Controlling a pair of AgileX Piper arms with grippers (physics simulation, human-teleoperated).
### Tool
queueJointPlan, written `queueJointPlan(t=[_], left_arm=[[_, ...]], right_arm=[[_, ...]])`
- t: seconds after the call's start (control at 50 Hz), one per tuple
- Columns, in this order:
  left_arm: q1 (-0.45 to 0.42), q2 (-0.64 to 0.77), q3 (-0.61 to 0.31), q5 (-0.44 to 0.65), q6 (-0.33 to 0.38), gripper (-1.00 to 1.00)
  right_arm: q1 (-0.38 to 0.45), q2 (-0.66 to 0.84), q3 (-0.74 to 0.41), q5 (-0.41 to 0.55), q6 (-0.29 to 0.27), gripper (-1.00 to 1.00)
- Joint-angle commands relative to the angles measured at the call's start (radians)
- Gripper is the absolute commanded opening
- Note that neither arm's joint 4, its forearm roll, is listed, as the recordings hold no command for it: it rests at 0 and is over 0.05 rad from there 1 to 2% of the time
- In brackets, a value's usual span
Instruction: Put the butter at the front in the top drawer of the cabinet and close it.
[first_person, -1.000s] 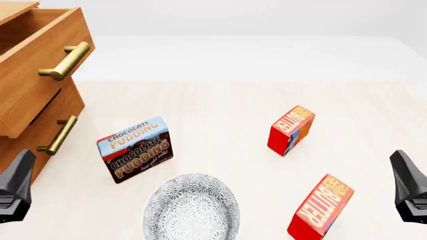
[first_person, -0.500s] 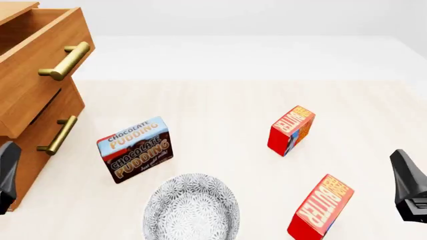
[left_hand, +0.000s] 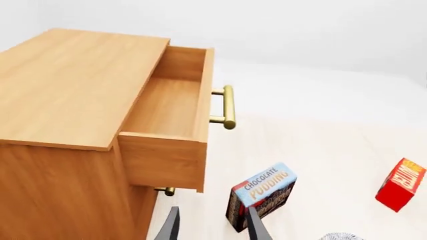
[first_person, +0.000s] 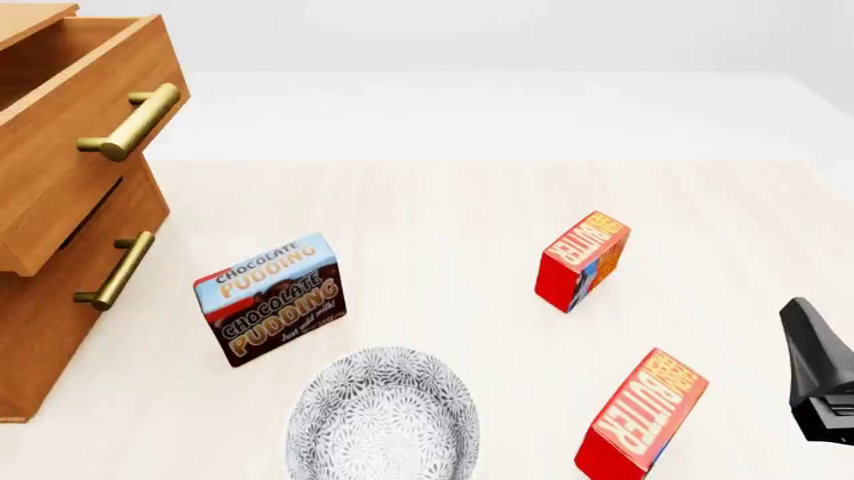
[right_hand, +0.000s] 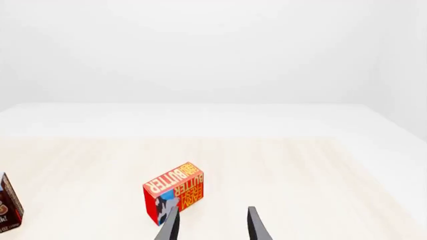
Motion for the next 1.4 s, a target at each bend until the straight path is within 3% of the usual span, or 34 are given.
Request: queueJointPlan(t=[0.02,0.1,0.54,0.62,0.64,0.72,0.98,1.4], left_arm=[[-0.021,0.116,-0.200,0.186,0.000,1.00],[-0.055,0.191,-0.245,0.215,-0.005,1.00],[-0.029,0.390,-0.655,0.503,0.044,1.00],[-0.045,0.427,-0.683,0.531,0.030,1.00],[-0.029,0.454,-0.748,0.570,0.042,1.00],[-0.024,0.497,-0.810,0.592,0.055,1.00],[-0.029,0.604,-0.874,0.592,0.029,1.00],[-0.021,0.734,-0.879,0.534,-0.003,1.00]], right_arm=[[0.000,0.004,0.000,-0.003,0.001,1.00],[0.000,0.003,0.000,-0.003,0.001,1.00],[0.000,0.003,0.000,-0.003,0.001,1.00],[0.000,0.003,0.000,-0.003,0.002,1.00],[0.000,0.003,0.000,-0.003,0.001,1.00],[0.000,0.003,0.000,-0.003,0.001,1.00],[0.000,0.003,0.000,-0.003,0.001,1.00],[0.000,0.003,0.000,-0.003,0.001,1.00]])
